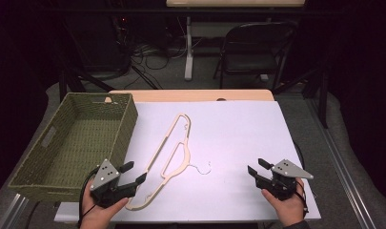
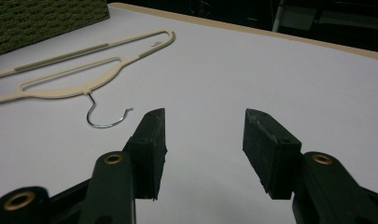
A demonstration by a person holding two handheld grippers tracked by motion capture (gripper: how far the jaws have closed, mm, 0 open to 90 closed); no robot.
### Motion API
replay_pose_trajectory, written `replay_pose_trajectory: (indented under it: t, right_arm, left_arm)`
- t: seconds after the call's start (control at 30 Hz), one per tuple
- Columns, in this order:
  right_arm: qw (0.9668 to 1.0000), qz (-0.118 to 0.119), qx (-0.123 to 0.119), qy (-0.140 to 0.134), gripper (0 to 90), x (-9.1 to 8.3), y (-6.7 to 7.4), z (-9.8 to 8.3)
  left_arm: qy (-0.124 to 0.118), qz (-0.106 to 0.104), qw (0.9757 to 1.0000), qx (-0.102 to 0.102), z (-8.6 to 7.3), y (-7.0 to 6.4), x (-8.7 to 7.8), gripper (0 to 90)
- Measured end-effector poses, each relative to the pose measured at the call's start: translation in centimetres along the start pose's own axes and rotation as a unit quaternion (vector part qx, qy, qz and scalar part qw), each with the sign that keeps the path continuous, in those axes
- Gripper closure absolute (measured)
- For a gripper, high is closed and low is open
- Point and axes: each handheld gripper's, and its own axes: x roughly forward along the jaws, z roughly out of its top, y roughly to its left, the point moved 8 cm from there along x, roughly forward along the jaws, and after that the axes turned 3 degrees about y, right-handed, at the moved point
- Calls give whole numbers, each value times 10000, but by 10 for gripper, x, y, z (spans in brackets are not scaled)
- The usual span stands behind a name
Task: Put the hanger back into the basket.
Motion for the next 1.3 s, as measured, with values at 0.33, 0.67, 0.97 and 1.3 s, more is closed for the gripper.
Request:
replay_pose_trajectory:
  t: [0.33,0.67,0.97,1.3]
  right_arm:
    - [10000,3,-15,-31,490,1,0,1]
    - [10000,13,49,55,489,1,-2,-1]
    - [10000,0,88,21,487,1,-3,-1]
    - [9999,10,119,42,487,0,-5,-2]
  left_arm:
    - [116,-27,9999,5,-3,-4,9,391]
    - [362,-123,9992,109,-4,-9,28,418]
    - [646,-283,9972,251,14,-18,53,469]
    - [1376,-477,9884,423,26,-21,87,470]
